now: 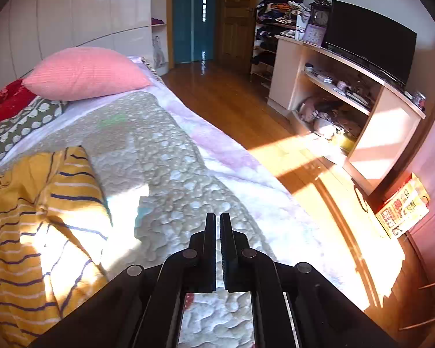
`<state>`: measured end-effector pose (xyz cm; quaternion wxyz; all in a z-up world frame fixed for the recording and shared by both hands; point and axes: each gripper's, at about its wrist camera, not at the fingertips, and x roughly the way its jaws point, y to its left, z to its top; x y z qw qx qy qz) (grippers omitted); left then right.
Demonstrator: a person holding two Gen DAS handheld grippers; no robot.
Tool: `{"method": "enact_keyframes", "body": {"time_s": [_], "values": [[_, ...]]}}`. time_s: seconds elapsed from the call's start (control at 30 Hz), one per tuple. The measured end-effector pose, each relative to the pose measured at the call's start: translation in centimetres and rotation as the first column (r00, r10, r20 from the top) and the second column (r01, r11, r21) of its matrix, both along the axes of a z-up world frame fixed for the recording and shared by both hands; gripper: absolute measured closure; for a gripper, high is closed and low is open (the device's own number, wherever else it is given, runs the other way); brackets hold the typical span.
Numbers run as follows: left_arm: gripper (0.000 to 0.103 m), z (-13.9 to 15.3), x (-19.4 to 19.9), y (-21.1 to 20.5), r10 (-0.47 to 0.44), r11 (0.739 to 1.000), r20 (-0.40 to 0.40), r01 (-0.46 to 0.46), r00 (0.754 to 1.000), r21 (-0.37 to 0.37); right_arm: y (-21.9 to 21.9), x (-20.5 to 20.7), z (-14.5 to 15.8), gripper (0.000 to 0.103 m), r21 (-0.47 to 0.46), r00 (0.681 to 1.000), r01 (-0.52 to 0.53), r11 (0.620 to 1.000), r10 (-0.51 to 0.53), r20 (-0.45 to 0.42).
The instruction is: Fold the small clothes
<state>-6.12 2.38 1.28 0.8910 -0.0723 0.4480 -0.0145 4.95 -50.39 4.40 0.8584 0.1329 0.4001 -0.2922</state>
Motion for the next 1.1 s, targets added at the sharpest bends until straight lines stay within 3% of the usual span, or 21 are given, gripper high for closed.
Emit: {"method": "enact_keyframes", "body": {"time_s": [0.07,0.13,0.2,0.37,0.43,0.47,0.5,0.57,0.63,0.73,0.8,0.87,0.93,0.97,1.0,1.07,1.1], "values": [[0.006,-0.1,0.1,-0.3,-0.004,1.000,-0.001,0.004,1.000,0.011,1.0,-1.9,0.1,0.096,0.115,0.991,-0.114,0.987,0.104,0.084],[0.006,-0.2,0.5,-0.7,-0.013,1.000,-0.006,0.013,1.000,0.006,4.8,-2.4,-0.6,0.083,0.190,0.956,-0.290,0.938,0.275,0.103],[0.006,-0.4,0.7,-1.1,-0.022,1.000,-0.016,0.022,1.000,0.001,8.1,-1.9,-1.8,0.058,0.235,0.919,-0.395,0.888,0.378,0.115],[0.006,0.2,-0.2,-1.9,-0.042,0.999,-0.007,0.042,0.999,0.017,12.5,2.1,-5.9,0.044,0.091,0.888,-0.454,0.886,0.459,-0.043],[0.006,0.6,-0.5,-1.6,-0.031,0.999,0.002,0.031,1.000,0.031,12.5,3.6,-7.9,0.045,0.179,0.867,-0.482,0.858,0.496,-0.039],[0.006,0.8,-0.6,-1.3,-0.023,0.999,0.006,0.022,1.000,0.035,12.2,3.7,-8.1,0.065,0.224,0.860,-0.499,0.837,0.511,0.007],[0.006,0.9,-0.6,-1.0,-0.013,0.999,0.008,0.013,1.000,0.036,11.8,3.7,-8.0,0.095,0.286,0.847,-0.521,0.804,0.530,0.054],[0.006,0.9,-0.5,-0.4,0.003,1.000,0.005,-0.003,1.000,0.030,10.9,3.3,-6.7,0.095,0.282,0.856,-0.511,0.812,0.512,0.075],[0.006,0.7,-0.2,-0.1,0.006,1.000,-0.001,-0.006,1.000,0.016,9.3,2.8,-5.2,0.095,0.182,0.890,-0.454,0.872,0.455,0.035],[0.006,0.5,-0.2,-0.4,-0.002,1.000,0.000,0.002,1.000,0.008,3.7,2.6,-3.6,0.095,0.043,0.974,-0.225,0.973,0.226,-0.021],[0.006,0.5,-0.3,-0.6,-0.011,1.000,0.001,0.011,1.000,0.008,-0.4,2.4,-3.2,0.091,-0.030,0.997,-0.037,0.999,0.035,-0.066],[0.006,0.5,-0.4,-0.7,-0.013,1.000,0.000,0.013,1.000,0.011,-2.4,1.4,-2.9,0.089,0.012,0.996,0.035,0.999,-0.034,-0.079],[0.006,0.3,-0.2,-0.6,-0.007,1.000,-0.005,0.007,1.000,0.013,-1.1,-0.3,-2.4,0.086,0.097,0.999,-0.049,0.994,0.051,-0.018],[0.006,0.3,0.0,-0.5,-0.004,1.000,-0.008,0.004,1.000,0.007,0.6,-1.1,-2.4,0.078,0.127,0.992,-0.129,0.983,0.129,0.003],[0.006,0.2,0.1,-0.4,-0.001,1.000,-0.010,0.001,1.000,0.000,2.7,-2.0,-2.8,0.067,0.172,0.974,-0.225,0.959,0.224,0.026],[0.006,0.2,0.2,-0.4,-0.002,1.000,-0.012,0.002,1.000,-0.007,6.8,-3.5,-4.8,0.054,0.299,0.925,-0.377,0.877,0.372,0.076],[0.006,0.2,0.3,-0.4,-0.005,1.000,-0.013,0.005,1.000,-0.008,8.9,-4.2,-6.3,0.054,0.367,0.897,-0.433,0.823,0.432,0.089]]}}
